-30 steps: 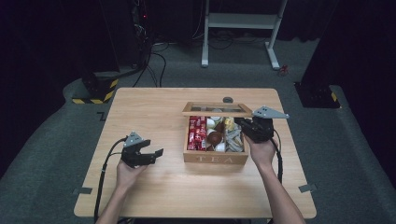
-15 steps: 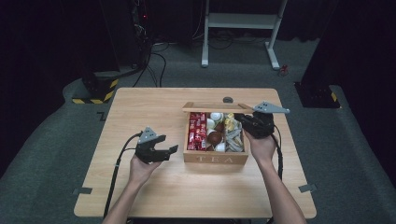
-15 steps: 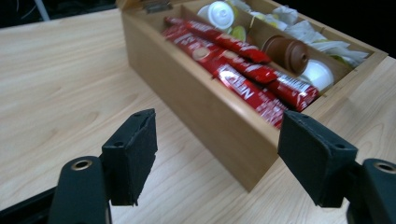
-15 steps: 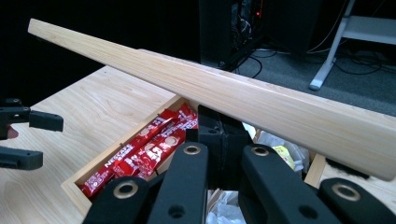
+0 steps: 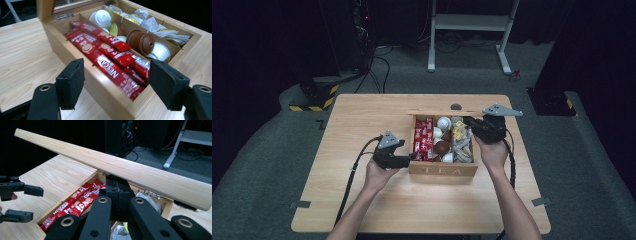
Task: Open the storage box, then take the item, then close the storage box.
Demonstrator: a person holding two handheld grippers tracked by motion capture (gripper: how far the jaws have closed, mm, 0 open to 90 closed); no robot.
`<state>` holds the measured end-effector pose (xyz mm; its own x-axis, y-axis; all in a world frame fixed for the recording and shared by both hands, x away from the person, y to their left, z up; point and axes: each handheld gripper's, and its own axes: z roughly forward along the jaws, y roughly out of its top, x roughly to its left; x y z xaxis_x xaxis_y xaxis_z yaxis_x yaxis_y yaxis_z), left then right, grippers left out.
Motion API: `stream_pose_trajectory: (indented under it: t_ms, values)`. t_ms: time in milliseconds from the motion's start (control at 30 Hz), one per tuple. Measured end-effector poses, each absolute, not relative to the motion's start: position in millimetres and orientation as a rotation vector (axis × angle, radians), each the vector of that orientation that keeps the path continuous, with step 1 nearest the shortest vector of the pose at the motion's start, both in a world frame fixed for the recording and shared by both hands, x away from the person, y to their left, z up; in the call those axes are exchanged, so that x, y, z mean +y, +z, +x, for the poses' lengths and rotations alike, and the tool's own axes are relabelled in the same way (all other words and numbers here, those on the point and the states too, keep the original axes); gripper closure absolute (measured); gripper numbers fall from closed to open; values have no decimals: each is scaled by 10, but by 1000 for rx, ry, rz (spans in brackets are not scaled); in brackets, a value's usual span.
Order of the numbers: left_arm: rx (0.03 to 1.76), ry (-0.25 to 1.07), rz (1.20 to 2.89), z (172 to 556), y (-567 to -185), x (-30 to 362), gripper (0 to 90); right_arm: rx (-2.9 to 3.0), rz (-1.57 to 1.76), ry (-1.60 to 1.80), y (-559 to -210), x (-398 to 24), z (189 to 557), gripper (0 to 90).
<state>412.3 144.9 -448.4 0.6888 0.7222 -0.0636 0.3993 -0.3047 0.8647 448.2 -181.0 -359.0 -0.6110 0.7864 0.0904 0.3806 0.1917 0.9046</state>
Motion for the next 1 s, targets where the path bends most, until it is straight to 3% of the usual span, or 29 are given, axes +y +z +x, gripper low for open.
stream_pose_trajectory:
  t_ms: [1000]
  values:
    - [814,433,1997,4406,-4449,905,312,2073,1116,1373,-3521,-1870,4546,900]
